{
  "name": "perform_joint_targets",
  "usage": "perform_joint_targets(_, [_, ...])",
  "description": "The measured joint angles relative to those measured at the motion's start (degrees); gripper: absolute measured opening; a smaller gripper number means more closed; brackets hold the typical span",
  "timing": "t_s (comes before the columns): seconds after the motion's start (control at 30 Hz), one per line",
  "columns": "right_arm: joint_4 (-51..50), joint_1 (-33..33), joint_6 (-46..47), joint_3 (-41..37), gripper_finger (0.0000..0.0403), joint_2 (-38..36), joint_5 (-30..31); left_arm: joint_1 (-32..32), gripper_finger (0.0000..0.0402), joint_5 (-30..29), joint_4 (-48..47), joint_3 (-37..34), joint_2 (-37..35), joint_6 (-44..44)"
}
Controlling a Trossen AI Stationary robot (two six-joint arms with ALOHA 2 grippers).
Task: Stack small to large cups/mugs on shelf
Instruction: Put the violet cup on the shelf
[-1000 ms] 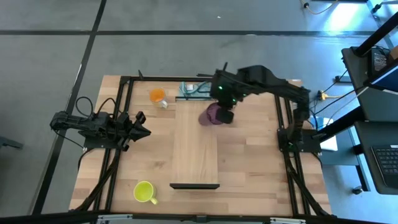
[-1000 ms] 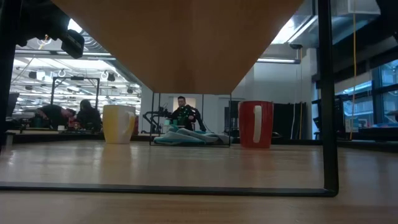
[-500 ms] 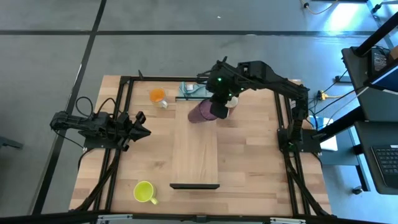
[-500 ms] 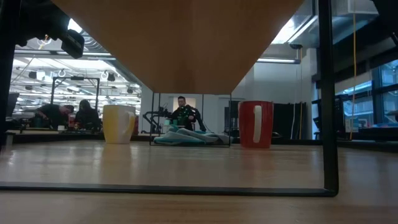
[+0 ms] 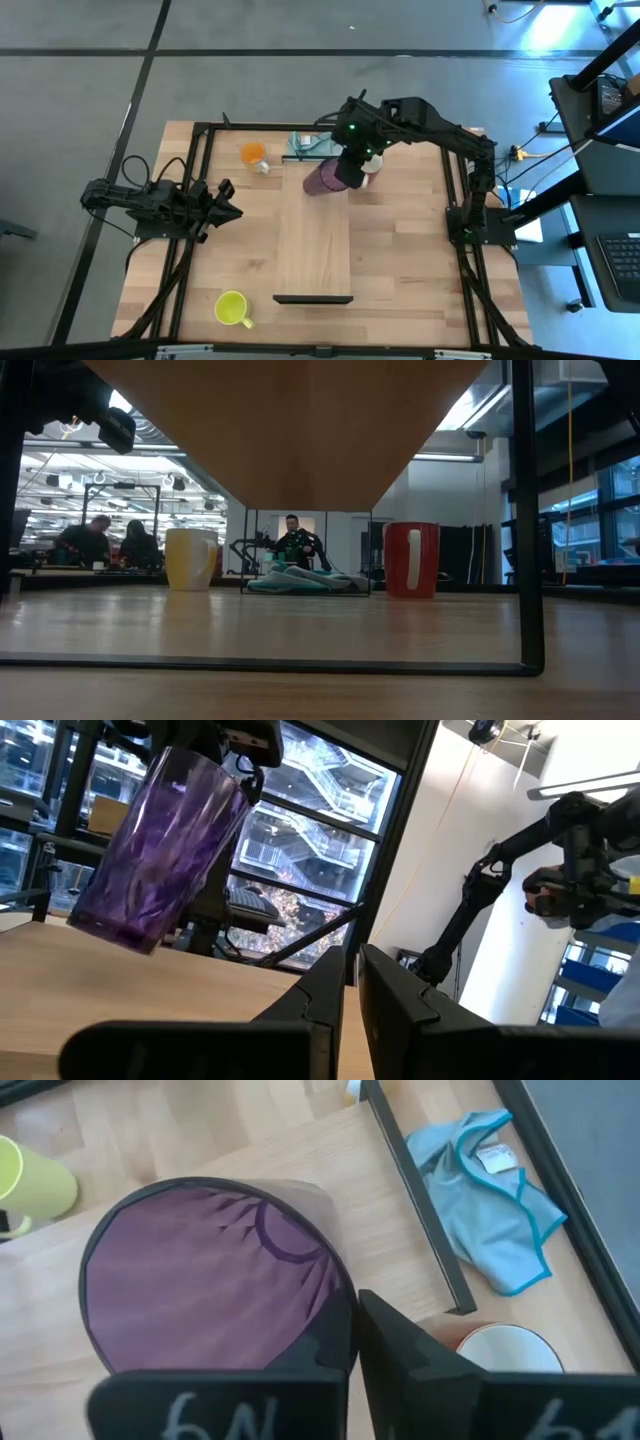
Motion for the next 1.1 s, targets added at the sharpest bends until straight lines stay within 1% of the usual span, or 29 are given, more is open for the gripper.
perform_joint_targets(0.07, [-0.02,-0.08,0.74,0.00,0.0014,0.00,0.00,0.00,0.0030,-0.34,0.64,0.00,0.01,0.02])
perform_joint_targets(0.2, [-0.20,-0.11,1.71,0.00,0.0014,0.00,0.05,-0.02,0.0030,-6.36,6.96,0.00,0.01,-1.60])
perform_joint_targets(0.23, [-0.17,-0.11,1.92,0.00,0.0014,0.00,0.11,-0.02,0.0030,-7.58,10.14,0.00,0.01,-4.49])
perform_joint_targets(0.3, [-0.19,-0.11,2.77,0.00,0.0014,0.00,0.15,0.02,0.0030,-8.51,16.66,0.02,-0.02,-14.43])
perform_joint_targets(0.33, [-0.17,-0.17,2.86,0.00,0.0014,0.00,0.17,0.00,0.0030,-9.04,18.95,0.02,-0.01,-17.80])
perform_joint_targets(0.37, [-0.19,-0.19,3.02,0.00,0.0014,0.00,0.23,0.00,0.0030,-10.12,21.20,0.00,0.01,-18.84])
perform_joint_targets(0.43, [-0.54,-0.20,3.32,0.00,0.0014,0.00,1.06,0.02,0.0030,-13.11,27.86,0.02,-0.01,-16.58])
perform_joint_targets(0.47, [-0.83,-0.20,3.58,0.00,0.0014,0.00,1.47,0.02,0.0030,-13.44,30.05,0.08,-0.02,-14.73])
perform_joint_targets(0.6, [-1.03,-0.20,3.67,0.00,0.0014,0.00,2.14,0.00,0.0030,-10.96,37.22,0.03,-0.02,-11.06])
perform_joint_targets(0.7, [-1.15,-0.20,3.67,0.00,0.0014,0.00,2.12,0.00,0.0030,-11.11,39.32,-0.01,0.01,-10.93])
perform_joint_targets(0.93, [-1.00,-0.77,2.88,0.00,0.0014,-0.02,2.17,0.02,0.0030,-15.33,40.72,0.15,0.01,-9.69])
perform_joint_targets(1.03, [-0.37,-1.09,2.41,0.00,0.0014,0.00,2.34,0.02,0.0030,-17.03,42.52,0.17,0.01,-7.23])
perform_joint_targets(1.1, [-0.31,-1.11,1.90,0.00,0.0014,-0.02,2.32,0.02,0.0030,-18.14,42.02,0.72,0.01,-4.36])
